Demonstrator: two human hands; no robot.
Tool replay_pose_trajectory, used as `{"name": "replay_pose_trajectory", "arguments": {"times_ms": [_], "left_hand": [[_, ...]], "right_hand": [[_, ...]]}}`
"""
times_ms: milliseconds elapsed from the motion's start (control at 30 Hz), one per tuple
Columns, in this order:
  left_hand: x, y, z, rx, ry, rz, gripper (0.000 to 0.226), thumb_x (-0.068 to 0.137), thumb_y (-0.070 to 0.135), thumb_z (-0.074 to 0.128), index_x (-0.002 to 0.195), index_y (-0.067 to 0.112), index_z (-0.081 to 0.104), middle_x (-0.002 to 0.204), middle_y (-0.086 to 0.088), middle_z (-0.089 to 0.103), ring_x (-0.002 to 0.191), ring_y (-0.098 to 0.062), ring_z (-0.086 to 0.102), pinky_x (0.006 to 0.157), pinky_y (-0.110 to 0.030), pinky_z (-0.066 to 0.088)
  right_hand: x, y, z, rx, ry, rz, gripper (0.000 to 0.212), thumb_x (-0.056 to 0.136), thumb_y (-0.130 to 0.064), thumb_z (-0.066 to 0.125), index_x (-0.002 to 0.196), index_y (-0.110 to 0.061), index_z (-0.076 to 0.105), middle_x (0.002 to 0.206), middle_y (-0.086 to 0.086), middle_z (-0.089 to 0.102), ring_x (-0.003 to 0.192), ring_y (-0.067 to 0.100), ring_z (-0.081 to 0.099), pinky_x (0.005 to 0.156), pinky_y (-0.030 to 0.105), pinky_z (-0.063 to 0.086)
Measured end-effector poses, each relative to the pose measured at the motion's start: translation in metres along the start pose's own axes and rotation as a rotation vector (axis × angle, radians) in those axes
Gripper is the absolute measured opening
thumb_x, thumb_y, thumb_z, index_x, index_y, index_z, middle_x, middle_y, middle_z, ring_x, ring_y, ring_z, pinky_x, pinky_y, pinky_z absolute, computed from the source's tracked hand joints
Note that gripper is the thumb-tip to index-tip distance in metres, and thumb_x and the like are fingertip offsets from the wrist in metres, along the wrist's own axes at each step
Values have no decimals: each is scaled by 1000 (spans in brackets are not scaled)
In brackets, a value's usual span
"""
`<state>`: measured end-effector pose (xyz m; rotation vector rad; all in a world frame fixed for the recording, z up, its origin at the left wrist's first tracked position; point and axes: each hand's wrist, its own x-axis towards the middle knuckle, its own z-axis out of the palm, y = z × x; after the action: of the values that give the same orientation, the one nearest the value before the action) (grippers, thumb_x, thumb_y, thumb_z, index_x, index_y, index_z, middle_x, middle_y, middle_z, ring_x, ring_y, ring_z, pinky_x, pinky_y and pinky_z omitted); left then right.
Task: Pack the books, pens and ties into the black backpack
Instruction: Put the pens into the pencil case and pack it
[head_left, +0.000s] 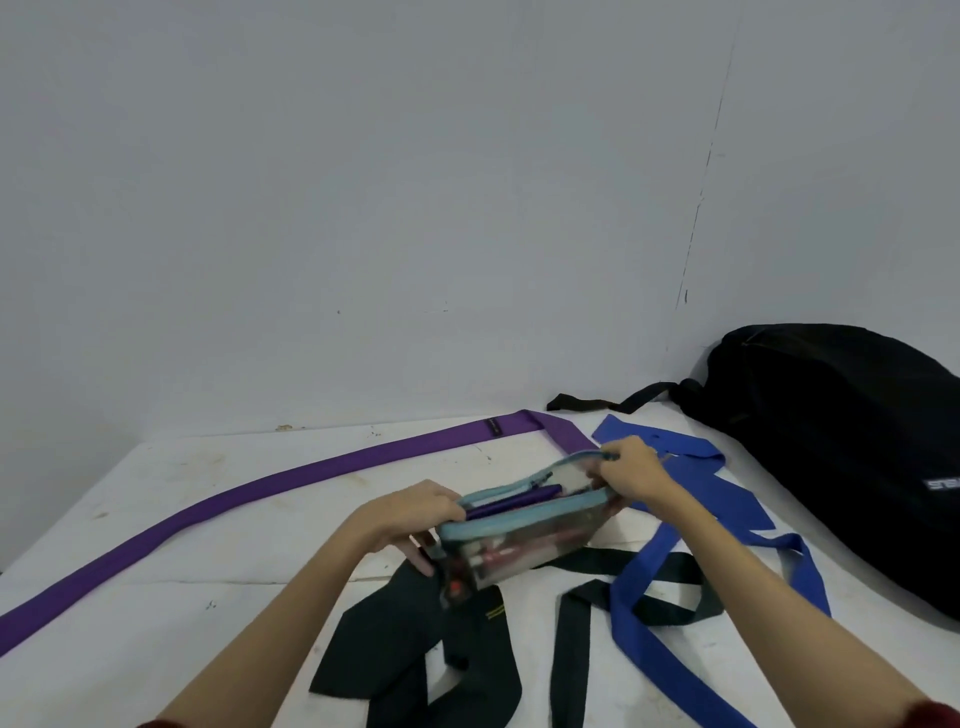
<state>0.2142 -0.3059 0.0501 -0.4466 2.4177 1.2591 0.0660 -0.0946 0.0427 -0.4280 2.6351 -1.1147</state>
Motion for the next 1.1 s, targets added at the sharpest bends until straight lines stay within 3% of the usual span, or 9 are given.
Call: {"name": "replay_pose_trajectory", "arguments": {"times_ms": [233, 333, 467, 567, 667, 767, 833, 967, 1100], "left_hand": [[-7, 17, -46, 74, 52, 42, 30, 85, 1, 51, 103, 12, 74, 91, -12, 72, 78, -23, 64, 77, -31, 58], [-1, 15, -61, 73, 174, 41, 22, 85, 5, 56, 97, 10, 73, 88, -7, 70, 70, -16, 63, 68, -26, 57], [11, -1, -39, 67, 278, 86, 11, 93, 26, 56, 94, 21, 67, 95, -6, 64, 78, -15, 57, 67, -25, 51], [3, -28, -17, -200, 108, 156, 37, 79, 52, 64, 112, 40, 52, 112, 2, 60, 102, -17, 57, 80, -28, 50], [6, -49, 3, -301, 109, 270, 57, 70, 29, 81, 120, 30, 55, 115, 3, 65, 106, -13, 62, 91, -28, 51], [12, -50, 14, -338, 287, 300, 37, 69, 15, 82, 104, 17, 68, 97, 2, 73, 93, -12, 68, 80, -23, 54], [15, -46, 15, -334, 351, 320, 25, 71, 10, 80, 94, 16, 71, 87, 4, 74, 84, -9, 69, 68, -18, 53], [14, -42, 17, -340, 357, 333, 19, 69, 2, 80, 83, 13, 73, 73, 3, 72, 70, -7, 68, 61, -19, 53], [10, -40, 13, -258, 334, 331, 29, 72, 9, 79, 88, 31, 67, 81, 15, 70, 82, 5, 63, 67, -8, 47]], "right_hand": [[1, -10, -39, -66, -142, -20, 23, 92, 0, 48, 83, -4, 69, 74, 10, 66, 48, 16, 64, 46, 20, 51], [-2, -11, -31, -138, -190, -19, 27, 91, 0, 44, 86, -8, 69, 80, 9, 67, 53, 18, 67, 47, 21, 52], [-2, 1, -4, -157, -211, -14, 31, 89, -1, 39, 98, -7, 68, 89, 7, 64, 64, 25, 68, 49, 24, 48], [0, 0, -1, -96, -201, -31, 25, 89, -1, 45, 91, -10, 69, 88, 7, 64, 68, 17, 60, 52, 22, 44], [0, -6, 6, -93, -118, -137, 20, 87, -3, 53, 93, -11, 70, 86, 3, 63, 77, 12, 53, 63, 22, 42], [-10, -26, 19, -63, 14, -400, 21, 80, -9, 64, 96, -21, 69, 97, -8, 63, 92, 9, 55, 78, 22, 45], [-18, -44, 26, -81, -170, -516, 28, 78, -13, 70, 104, -22, 66, 104, -10, 62, 95, 7, 55, 76, 18, 44], [-18, -51, 43, -420, -510, -498, 68, 81, -22, 71, 142, -21, 40, 143, -4, 43, 130, 14, 40, 107, 27, 33], [-14, -47, 34, -521, -428, -502, 46, 87, -23, 66, 131, -23, 56, 131, 0, 58, 119, 18, 51, 99, 28, 41]]}}
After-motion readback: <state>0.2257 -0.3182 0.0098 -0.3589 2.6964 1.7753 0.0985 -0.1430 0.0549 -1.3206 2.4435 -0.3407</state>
